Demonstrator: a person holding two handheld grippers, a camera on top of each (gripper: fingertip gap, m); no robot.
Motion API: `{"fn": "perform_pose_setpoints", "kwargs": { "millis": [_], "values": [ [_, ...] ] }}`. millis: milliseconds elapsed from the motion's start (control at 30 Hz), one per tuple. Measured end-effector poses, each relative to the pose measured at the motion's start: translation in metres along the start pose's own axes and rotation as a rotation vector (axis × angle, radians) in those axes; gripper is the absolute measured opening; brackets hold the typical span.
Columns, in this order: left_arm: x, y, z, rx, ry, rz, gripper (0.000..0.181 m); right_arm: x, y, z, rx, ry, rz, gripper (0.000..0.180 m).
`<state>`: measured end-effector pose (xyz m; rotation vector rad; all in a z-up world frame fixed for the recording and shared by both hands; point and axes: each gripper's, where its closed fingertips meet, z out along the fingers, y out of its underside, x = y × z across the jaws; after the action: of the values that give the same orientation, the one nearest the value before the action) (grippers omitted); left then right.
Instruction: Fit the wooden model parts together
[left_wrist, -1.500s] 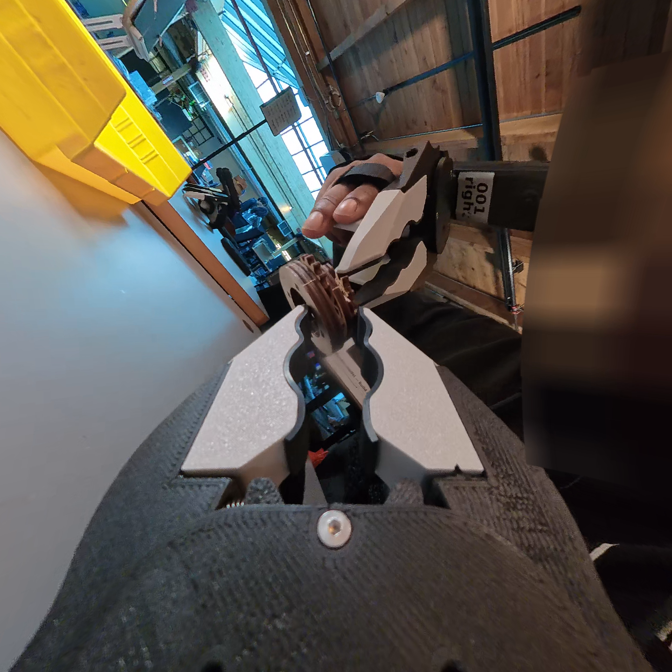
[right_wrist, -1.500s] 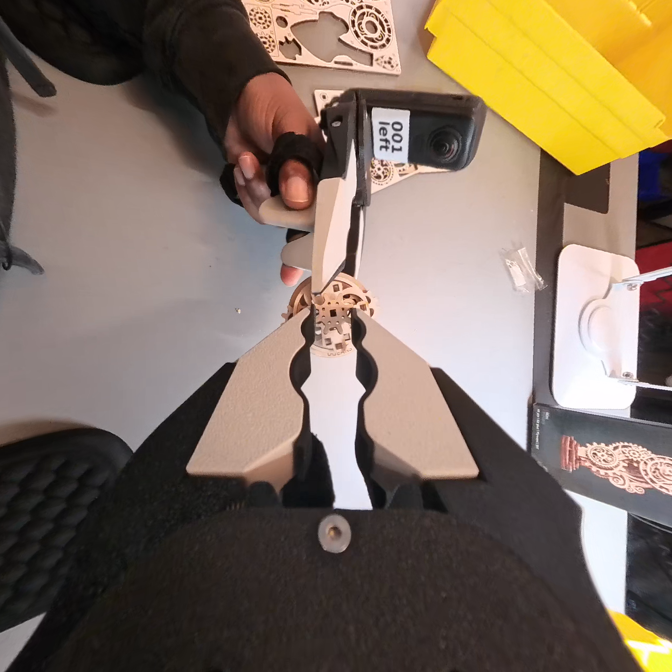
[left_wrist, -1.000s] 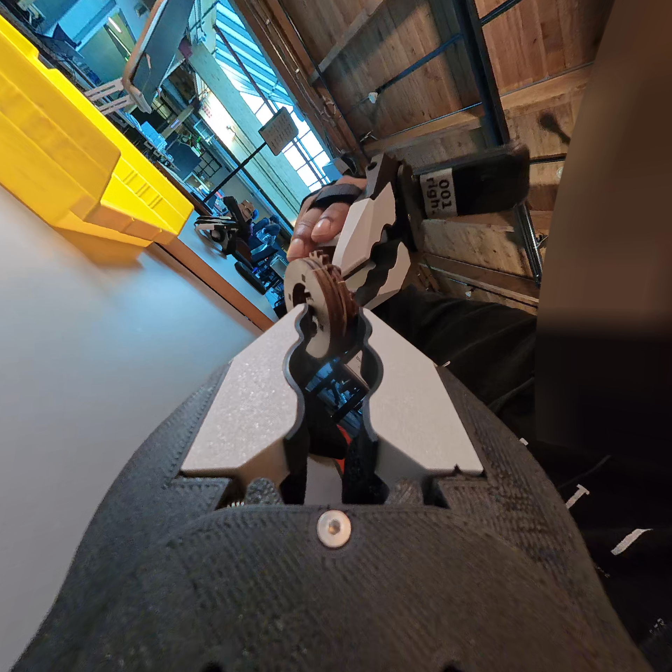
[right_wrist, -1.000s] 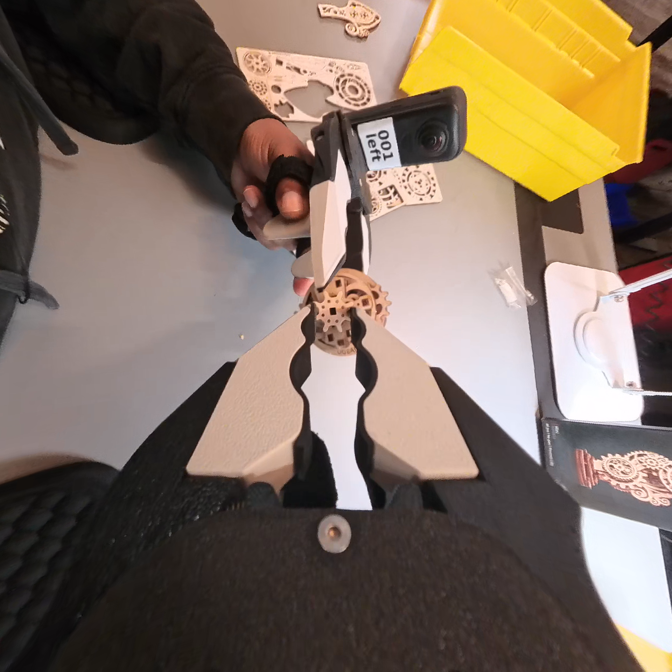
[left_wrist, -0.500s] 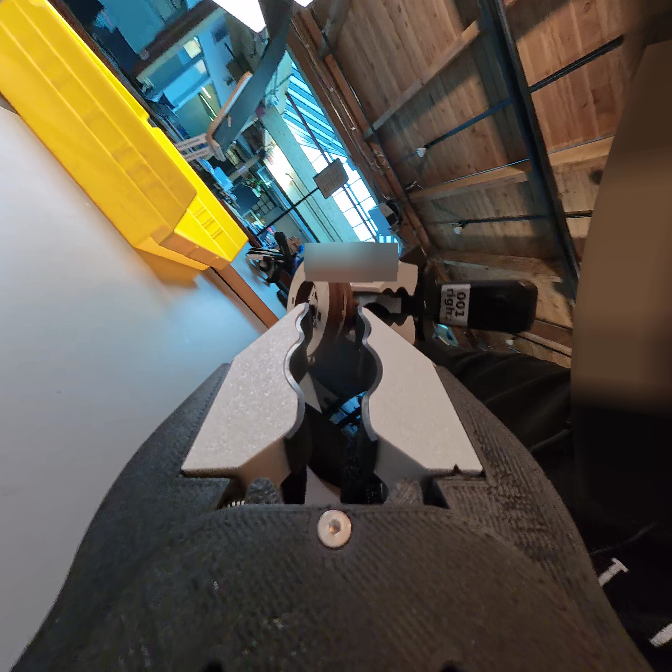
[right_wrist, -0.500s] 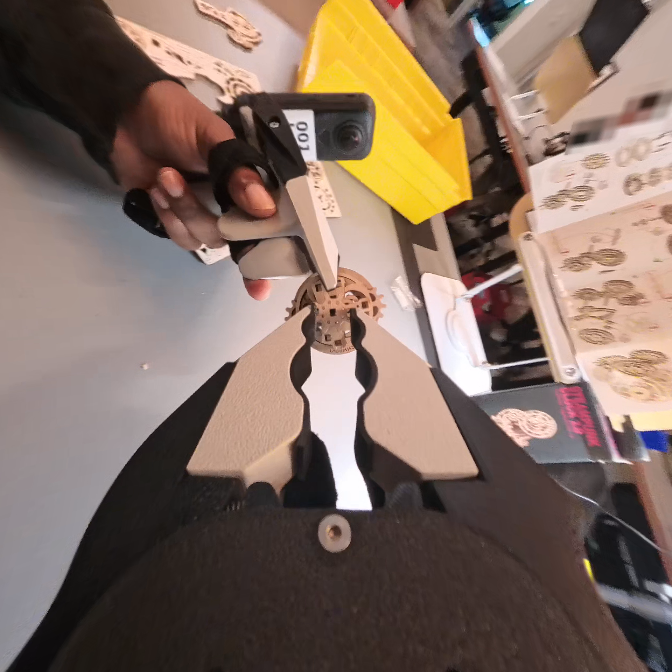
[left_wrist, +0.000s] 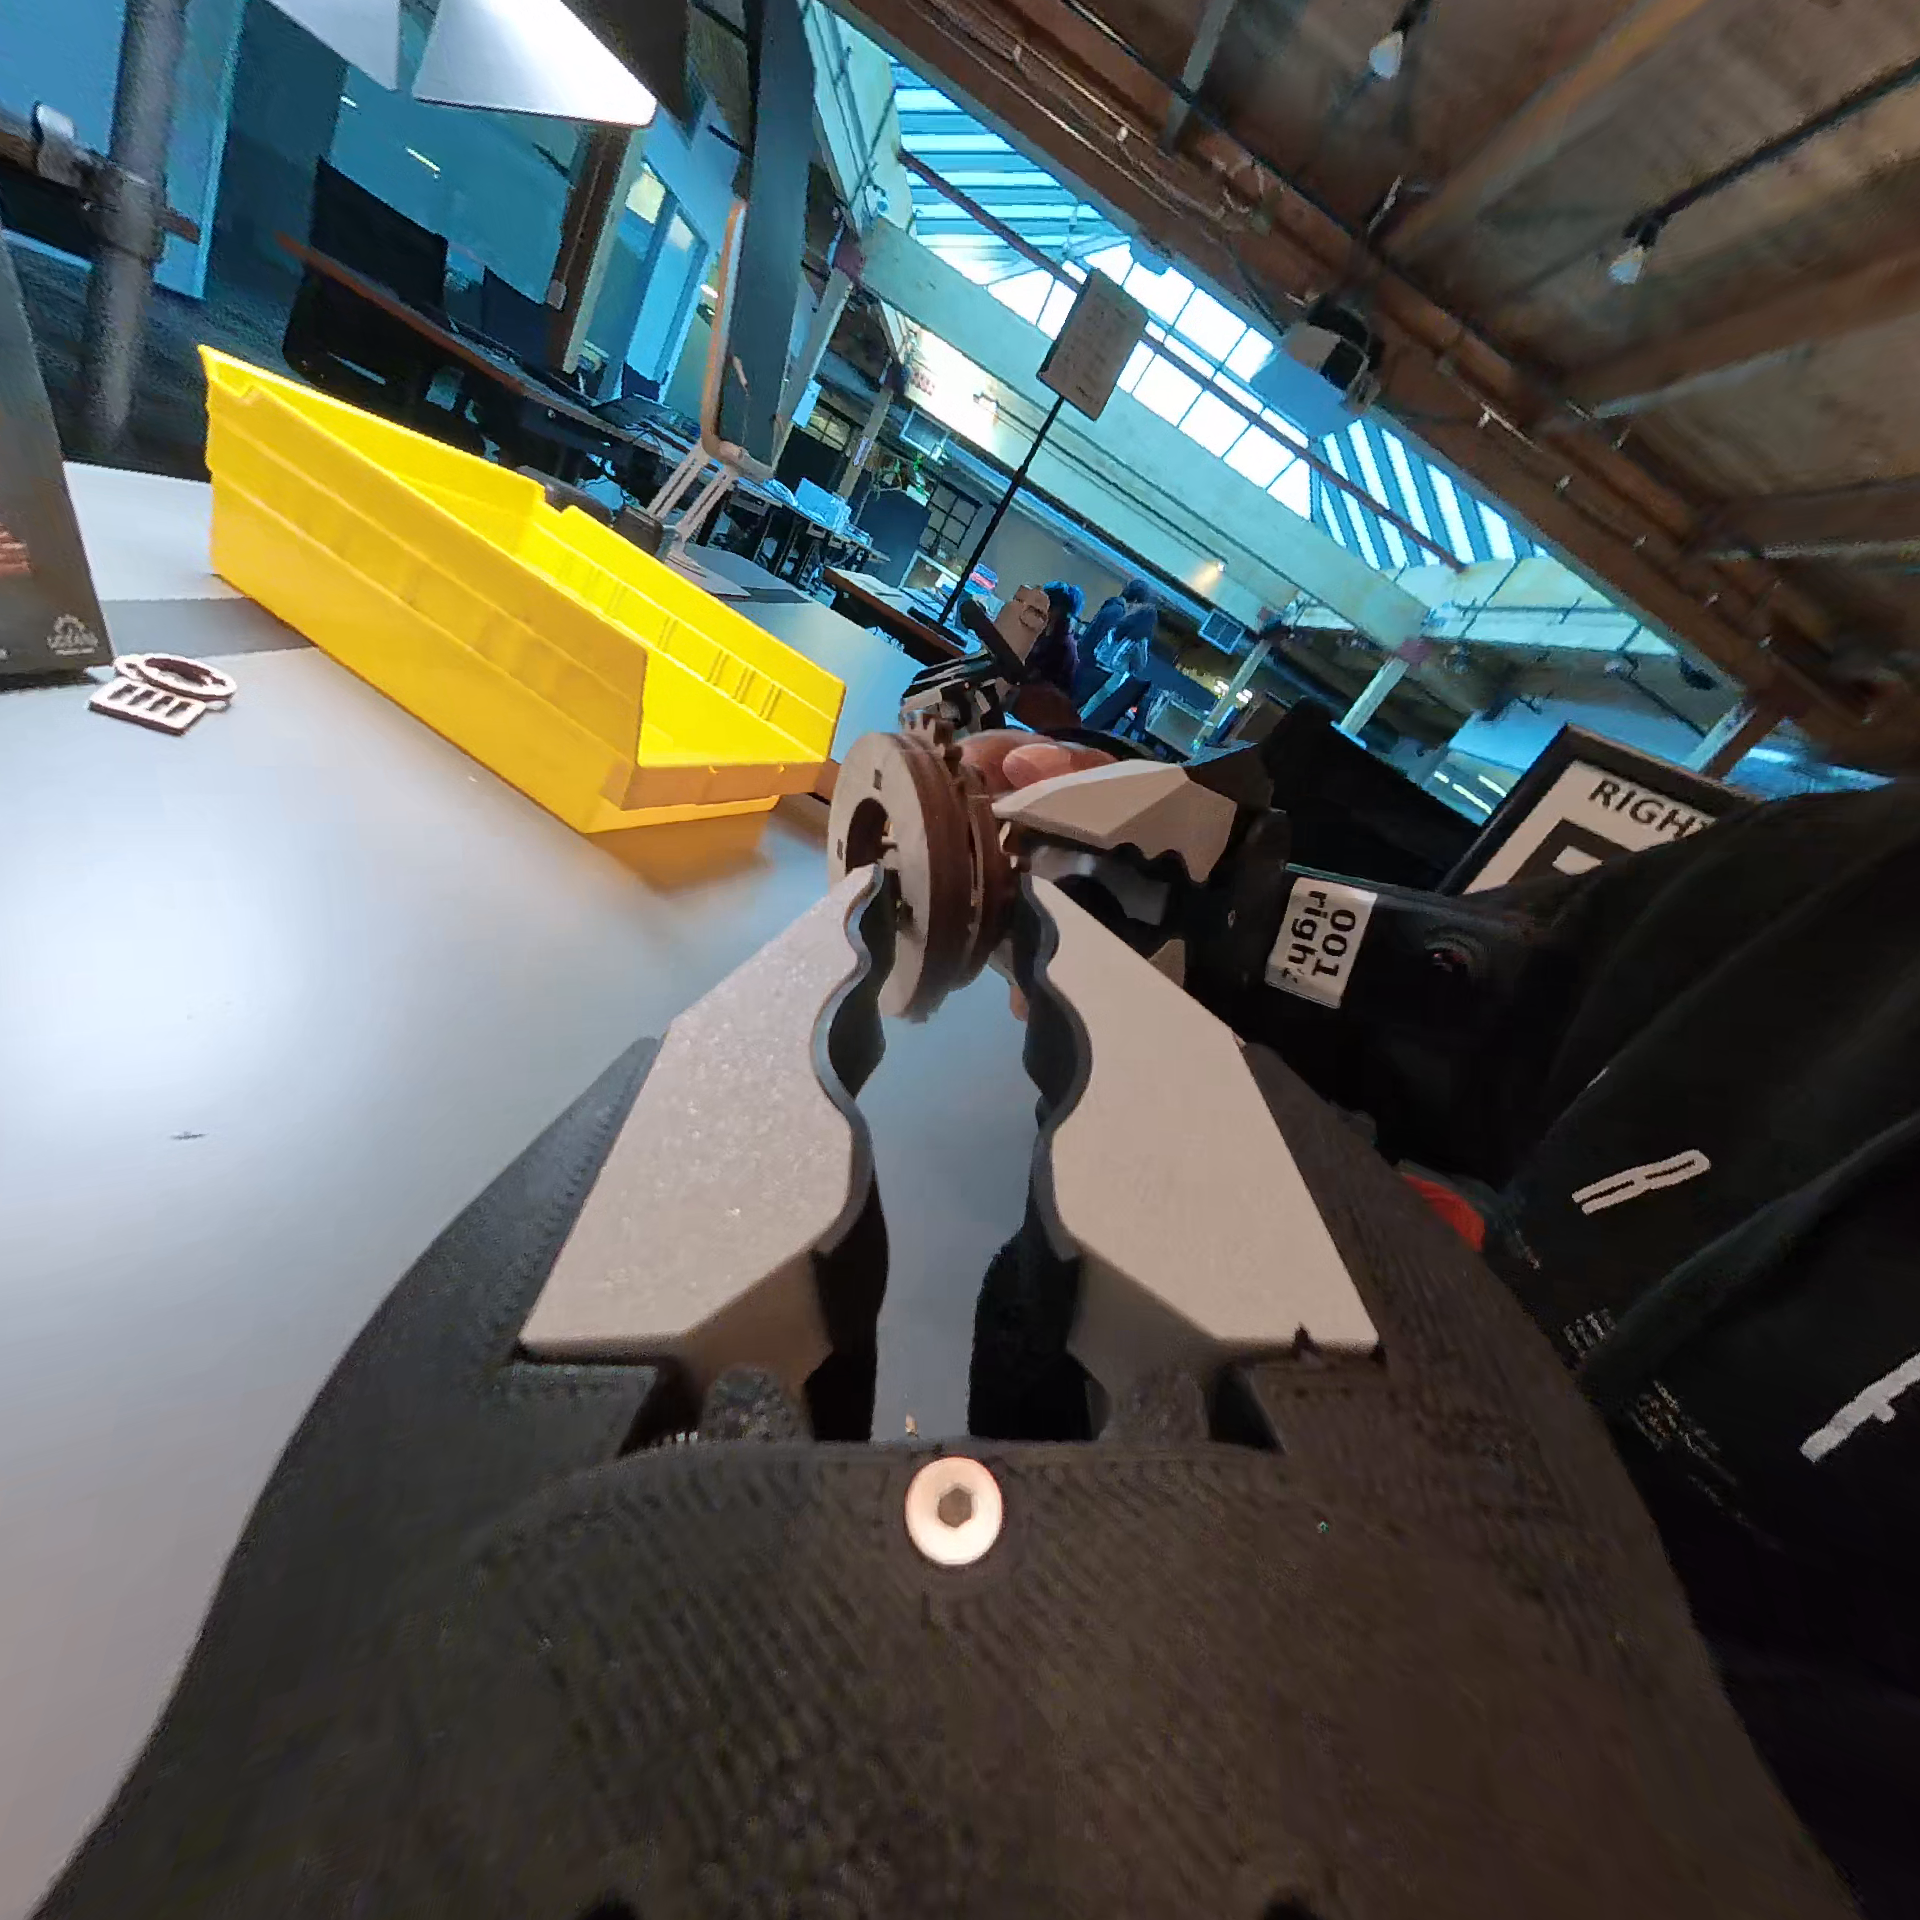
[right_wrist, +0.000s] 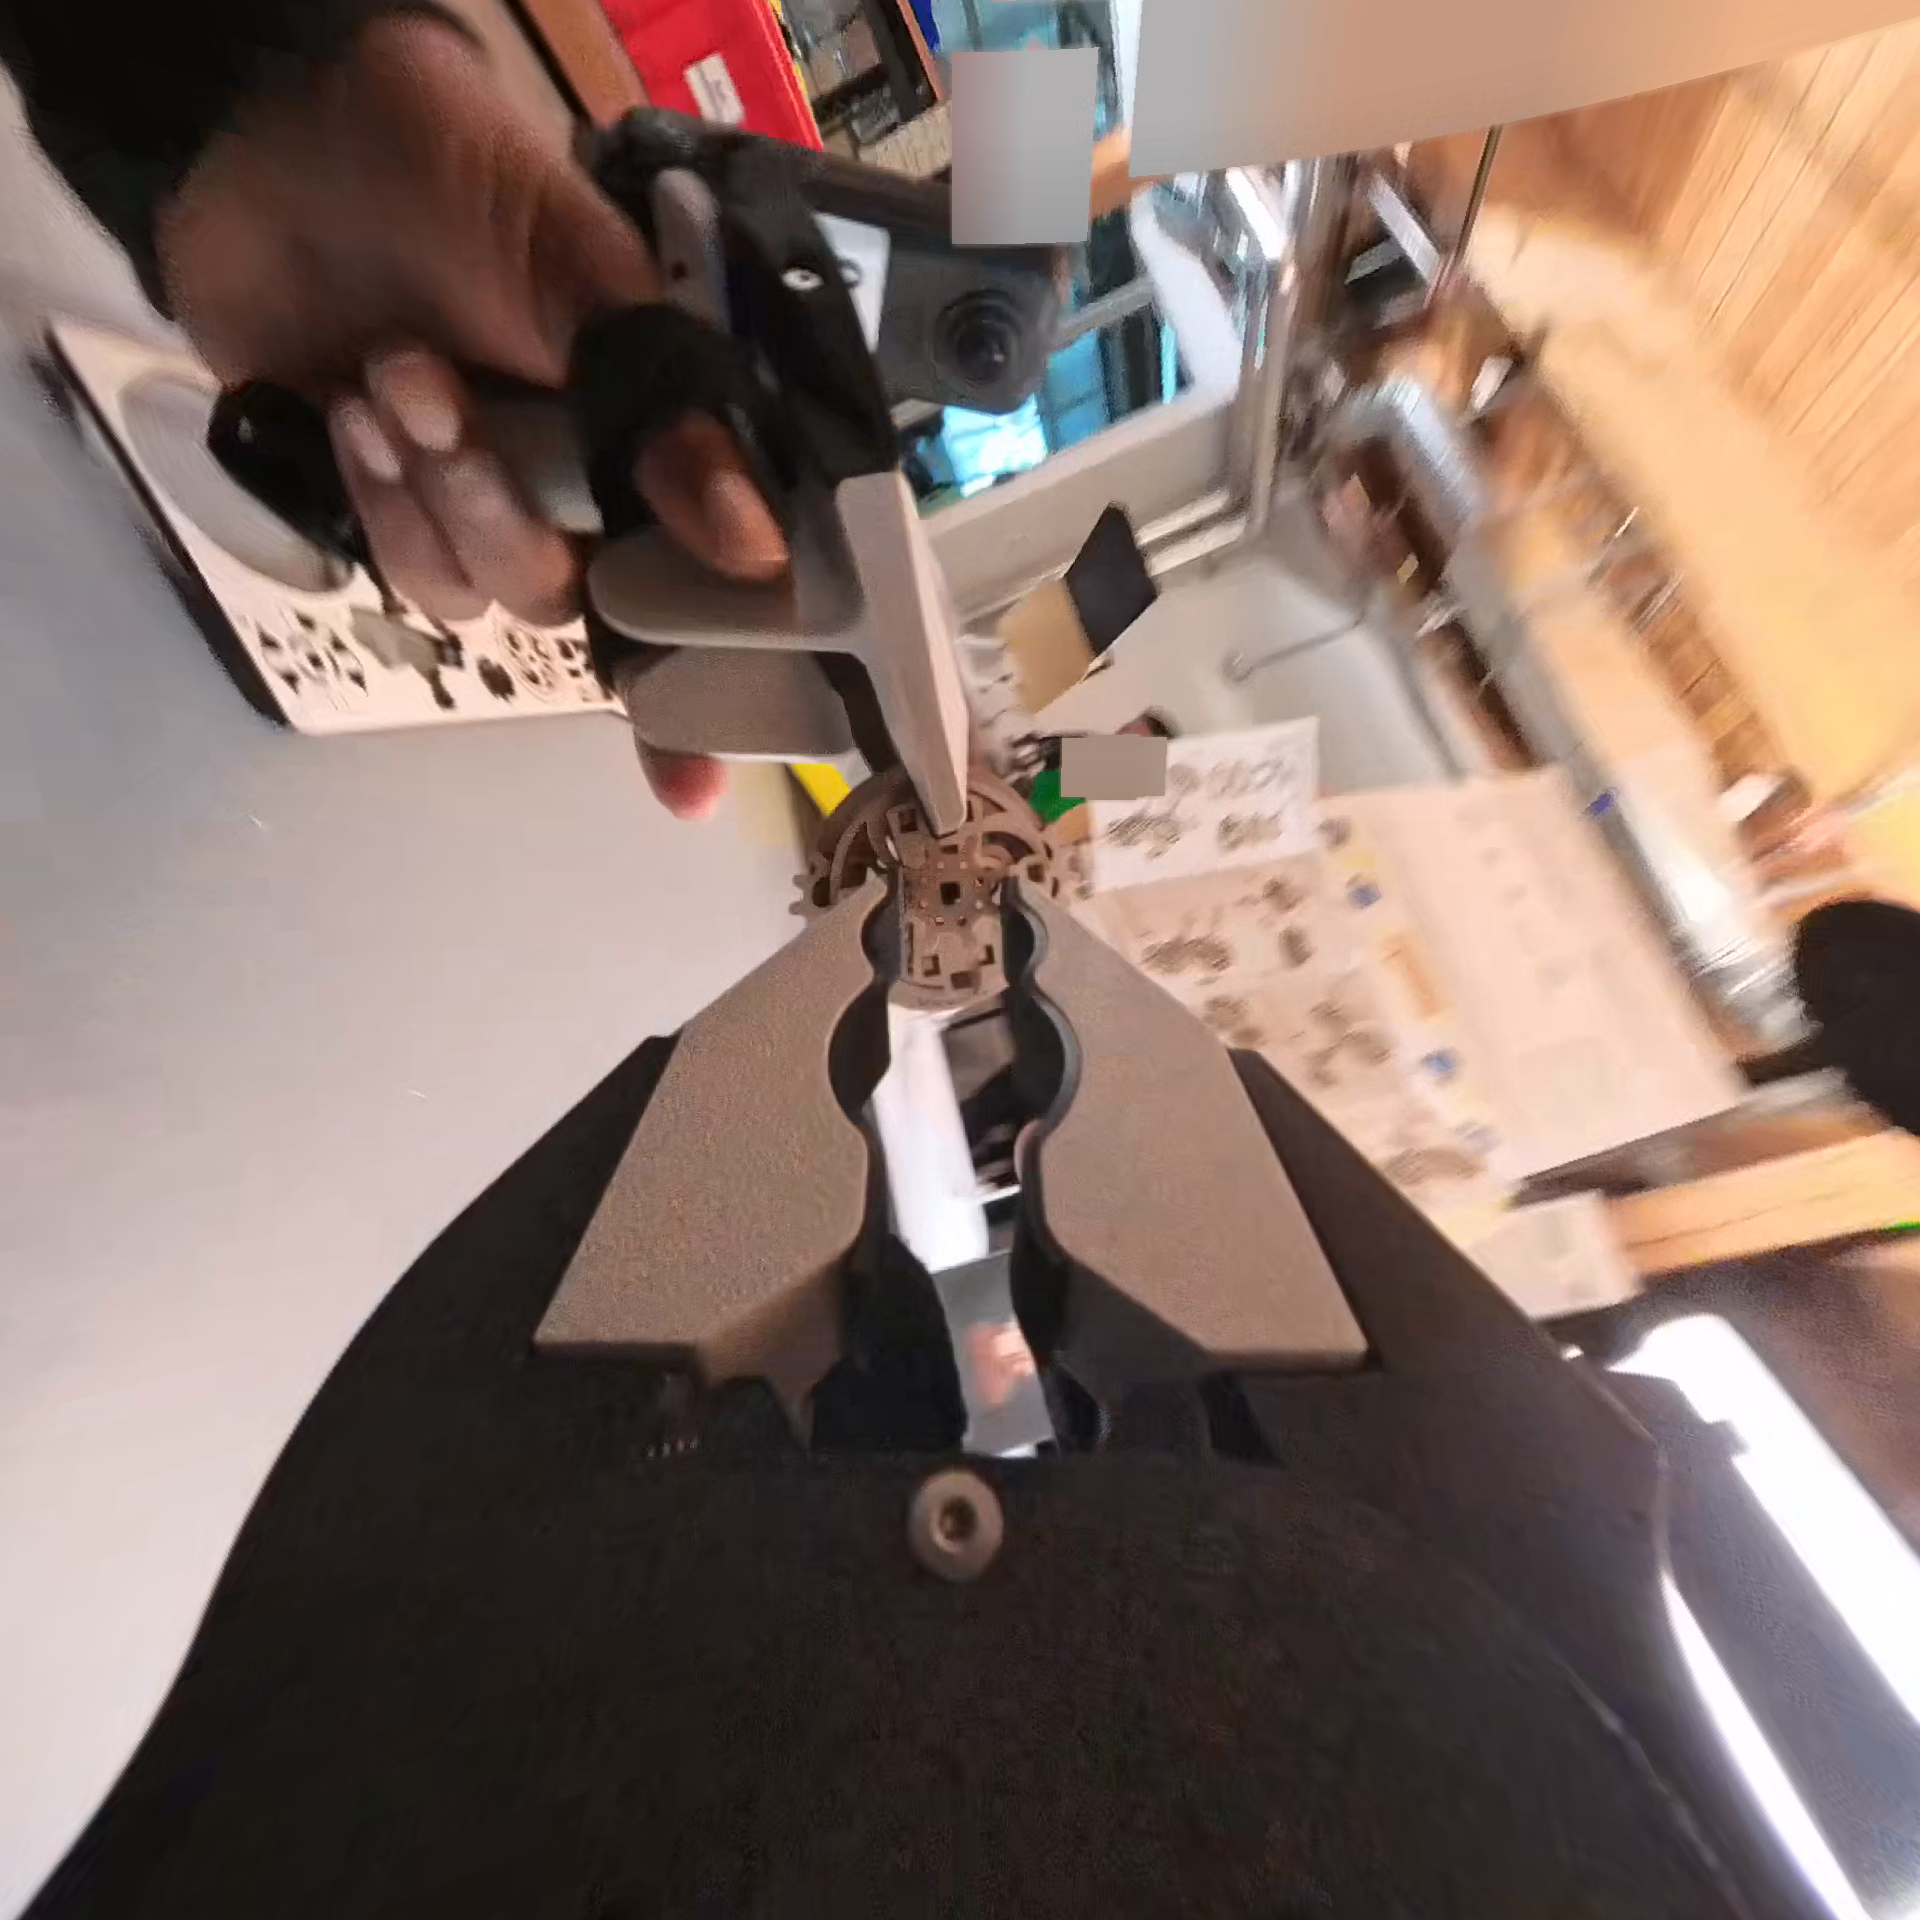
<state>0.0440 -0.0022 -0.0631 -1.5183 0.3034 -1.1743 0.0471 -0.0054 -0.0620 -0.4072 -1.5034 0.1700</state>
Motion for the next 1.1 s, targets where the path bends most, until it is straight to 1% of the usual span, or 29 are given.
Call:
{"fn": "perform_pose_setpoints", "kwargs": {
  "millis": [33, 67, 133, 267, 300, 367, 500, 533, 633, 700, 733, 833, 867, 933, 967, 1000, 1100],
  "values": [
    [0.002, -0.001, 0.000, -0.003, 0.003, 0.020, 0.021, 0.001, -0.002, -0.002, 0.027, 0.008, -0.065, 0.015],
    [0.005, -0.002, 0.001, -0.005, 0.002, 0.049, 0.022, 0.003, -0.004, -0.003, 0.051, 0.009, -0.081, 0.016],
    [0.009, -0.004, 0.001, -0.013, -0.007, 0.104, 0.022, 0.006, -0.007, -0.005, 0.072, 0.028, -0.060, 0.016],
    [0.012, -0.004, 0.000, -0.042, -0.030, 0.233, 0.022, 0.003, -0.010, -0.007, 0.129, -0.028, 0.222, 0.016],
    [0.013, -0.004, 0.000, -0.052, -0.038, 0.265, 0.021, 0.003, -0.010, -0.007, 0.139, -0.044, 0.254, 0.016],
    [0.012, -0.003, 0.000, -0.071, -0.061, 0.309, 0.021, 0.001, -0.009, -0.007, 0.127, -0.045, 0.189, 0.016],
    [0.010, -0.003, -0.001, -0.069, -0.061, 0.297, 0.021, 0.001, -0.009, -0.005, 0.105, -0.017, -0.019, 0.015],
    [0.011, -0.005, -0.001, -0.057, -0.052, 0.279, 0.021, 0.003, -0.009, -0.005, 0.110, -0.002, -0.003, 0.015],
    [0.011, -0.011, -0.003, -0.012, -0.031, 0.214, 0.021, 0.009, -0.012, -0.002, 0.131, 0.032, 0.198, 0.016],
    [0.009, -0.011, -0.004, -0.012, -0.024, 0.183, 0.022, 0.006, -0.011, 0.000, 0.143, 0.012, 0.366, 0.016],
    [0.008, -0.009, -0.004, -0.014, -0.012, 0.154, 0.022, 0.004, -0.010, 0.000, 0.147, -0.013, 0.404, 0.016],
    [0.005, -0.006, -0.004, -0.022, 0.048, 0.041, 0.022, 0.002, -0.009, 0.001, 0.120, -0.107, 0.341, 0.016],
    [0.004, -0.004, -0.004, -0.033, 0.069, -0.003, 0.021, 0.001, -0.009, 0.001, 0.105, -0.143, 0.268, 0.016],
    [0.002, 0.002, -0.003, -0.043, 0.112, -0.108, 0.021, -0.001, -0.006, 0.001, 0.073, -0.207, 0.058, 0.016],
    [0.002, 0.002, -0.003, -0.031, 0.144, -0.174, 0.021, -0.002, -0.007, 0.001, 0.071, -0.239, -0.005, 0.016],
    [0.000, 0.002, -0.003, -0.020, 0.160, -0.221, 0.020, -0.002, -0.006, 0.002, 0.063, -0.274, -0.001, 0.016],
    [-0.006, 0.008, -0.004, -0.050, 0.138, -0.227, 0.020, -0.009, 0.000, 0.003, 0.011, -0.370, 0.196, 0.016]
  ]
}}
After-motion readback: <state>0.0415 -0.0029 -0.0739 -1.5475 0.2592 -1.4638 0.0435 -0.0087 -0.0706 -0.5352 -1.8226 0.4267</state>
